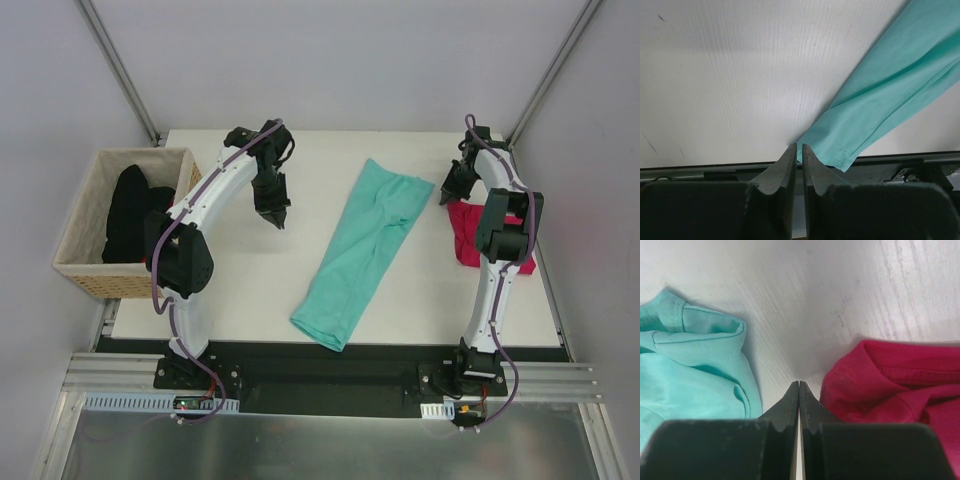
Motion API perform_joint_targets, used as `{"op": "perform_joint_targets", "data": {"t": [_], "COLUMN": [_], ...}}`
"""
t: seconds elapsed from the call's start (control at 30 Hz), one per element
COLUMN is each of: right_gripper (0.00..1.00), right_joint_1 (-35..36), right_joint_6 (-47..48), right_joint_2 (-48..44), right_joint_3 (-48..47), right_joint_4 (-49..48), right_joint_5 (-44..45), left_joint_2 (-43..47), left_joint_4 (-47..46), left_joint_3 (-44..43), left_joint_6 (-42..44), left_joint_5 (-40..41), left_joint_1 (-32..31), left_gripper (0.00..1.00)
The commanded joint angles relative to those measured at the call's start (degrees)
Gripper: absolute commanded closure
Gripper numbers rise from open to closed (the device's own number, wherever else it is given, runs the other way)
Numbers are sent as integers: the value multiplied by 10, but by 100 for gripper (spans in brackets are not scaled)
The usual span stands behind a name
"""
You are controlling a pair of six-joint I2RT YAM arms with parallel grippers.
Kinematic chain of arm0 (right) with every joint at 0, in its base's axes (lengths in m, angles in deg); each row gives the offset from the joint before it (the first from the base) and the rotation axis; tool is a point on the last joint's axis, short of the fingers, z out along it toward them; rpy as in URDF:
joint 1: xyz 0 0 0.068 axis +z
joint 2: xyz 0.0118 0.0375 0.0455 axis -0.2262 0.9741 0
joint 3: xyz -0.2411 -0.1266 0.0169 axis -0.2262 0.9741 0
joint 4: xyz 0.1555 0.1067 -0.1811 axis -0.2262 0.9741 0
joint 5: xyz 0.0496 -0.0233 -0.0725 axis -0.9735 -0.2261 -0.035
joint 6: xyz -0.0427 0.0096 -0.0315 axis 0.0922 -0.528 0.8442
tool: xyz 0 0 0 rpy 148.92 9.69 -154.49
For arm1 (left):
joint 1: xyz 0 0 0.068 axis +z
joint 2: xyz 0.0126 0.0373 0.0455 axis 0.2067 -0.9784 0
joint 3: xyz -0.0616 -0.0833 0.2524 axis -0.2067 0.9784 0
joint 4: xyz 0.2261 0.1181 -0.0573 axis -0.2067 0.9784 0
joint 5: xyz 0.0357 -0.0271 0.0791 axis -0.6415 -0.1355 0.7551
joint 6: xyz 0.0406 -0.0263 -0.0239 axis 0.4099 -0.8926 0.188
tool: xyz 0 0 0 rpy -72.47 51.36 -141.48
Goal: Fold and stack the t-shirts
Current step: Rotate the tshirt 90 degrees
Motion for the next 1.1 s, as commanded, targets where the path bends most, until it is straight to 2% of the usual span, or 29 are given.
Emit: {"op": "perform_joint_targets", "data": {"t": [0.0,0.57,0.83,1.07], "right_gripper": [99,99,99,99], "right_joint_1": [9,44,59,85], "right_joint_6": [-9,-3,-7,-2], "right_joint_2": [13,54,92,112], "right_joint_3": [-27,-56,-117,-132], "right_joint_4": [11,8,-11,-53], "right_joint_5": [-17,-92,-186,-260], "left_joint_2": [26,29,45,65], "left_joint_4": [29,42,42,45], "left_joint_3": [4,11,34,60], "left_joint_6": [-13,-11,-5,7], "left_joint_5": [17,27,36,44], "left_joint_1": [2,6,13,20], "left_gripper": [92,92,92,92]}}
